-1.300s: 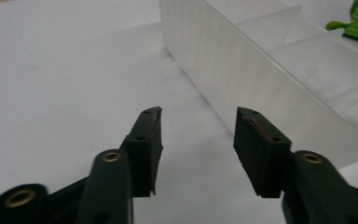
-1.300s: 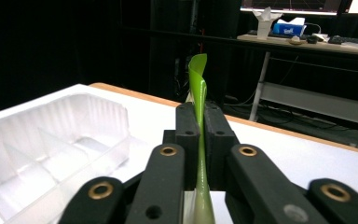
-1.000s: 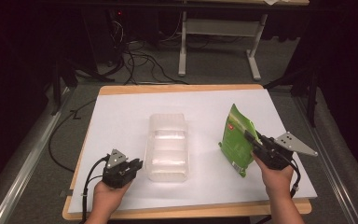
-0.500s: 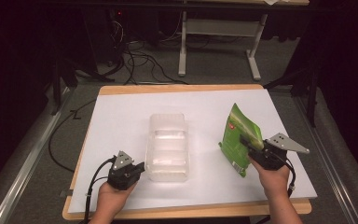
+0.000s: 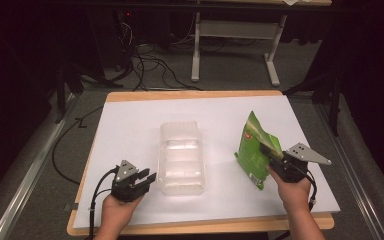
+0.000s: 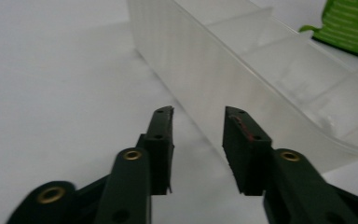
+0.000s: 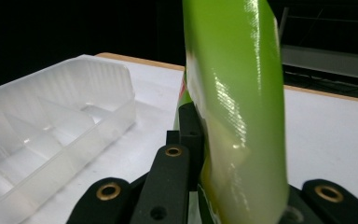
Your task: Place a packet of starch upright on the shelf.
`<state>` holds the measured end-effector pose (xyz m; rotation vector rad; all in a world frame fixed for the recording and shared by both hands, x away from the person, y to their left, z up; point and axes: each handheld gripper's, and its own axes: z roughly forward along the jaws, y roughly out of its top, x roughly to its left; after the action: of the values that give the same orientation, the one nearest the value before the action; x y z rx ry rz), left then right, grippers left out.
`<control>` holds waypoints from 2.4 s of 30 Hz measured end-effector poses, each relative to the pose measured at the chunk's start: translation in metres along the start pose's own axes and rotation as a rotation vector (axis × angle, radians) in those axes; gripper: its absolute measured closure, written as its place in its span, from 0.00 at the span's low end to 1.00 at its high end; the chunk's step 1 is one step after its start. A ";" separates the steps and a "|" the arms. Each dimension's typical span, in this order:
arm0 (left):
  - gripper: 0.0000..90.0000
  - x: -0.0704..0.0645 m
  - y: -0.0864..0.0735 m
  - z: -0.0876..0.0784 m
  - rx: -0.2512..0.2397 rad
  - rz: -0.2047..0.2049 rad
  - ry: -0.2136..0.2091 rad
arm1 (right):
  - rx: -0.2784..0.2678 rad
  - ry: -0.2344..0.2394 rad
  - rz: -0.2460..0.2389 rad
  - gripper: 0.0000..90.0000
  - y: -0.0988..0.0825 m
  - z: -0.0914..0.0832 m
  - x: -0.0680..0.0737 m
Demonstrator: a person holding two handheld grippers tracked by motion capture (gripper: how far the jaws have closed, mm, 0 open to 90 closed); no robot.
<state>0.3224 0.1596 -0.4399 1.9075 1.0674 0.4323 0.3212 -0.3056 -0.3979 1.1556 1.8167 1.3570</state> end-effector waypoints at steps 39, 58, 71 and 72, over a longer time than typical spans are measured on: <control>0.41 0.027 -0.003 -0.019 -0.043 -0.016 0.104 | -0.107 0.261 -0.122 1.00 0.068 0.043 0.027; 0.41 0.031 -0.005 -0.022 -0.048 -0.027 0.118 | -0.141 0.449 -0.159 1.00 0.089 0.076 0.073; 0.41 0.031 -0.005 -0.022 -0.041 -0.021 0.125 | -0.120 0.628 -0.201 1.00 0.087 0.081 0.113; 0.41 0.031 -0.005 -0.022 -0.041 -0.020 0.126 | -0.113 0.634 -0.206 1.00 0.087 0.082 0.114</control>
<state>0.3228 0.1975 -0.4351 1.8517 1.1498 0.5647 0.3640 -0.1588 -0.3360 0.4785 2.1677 1.8022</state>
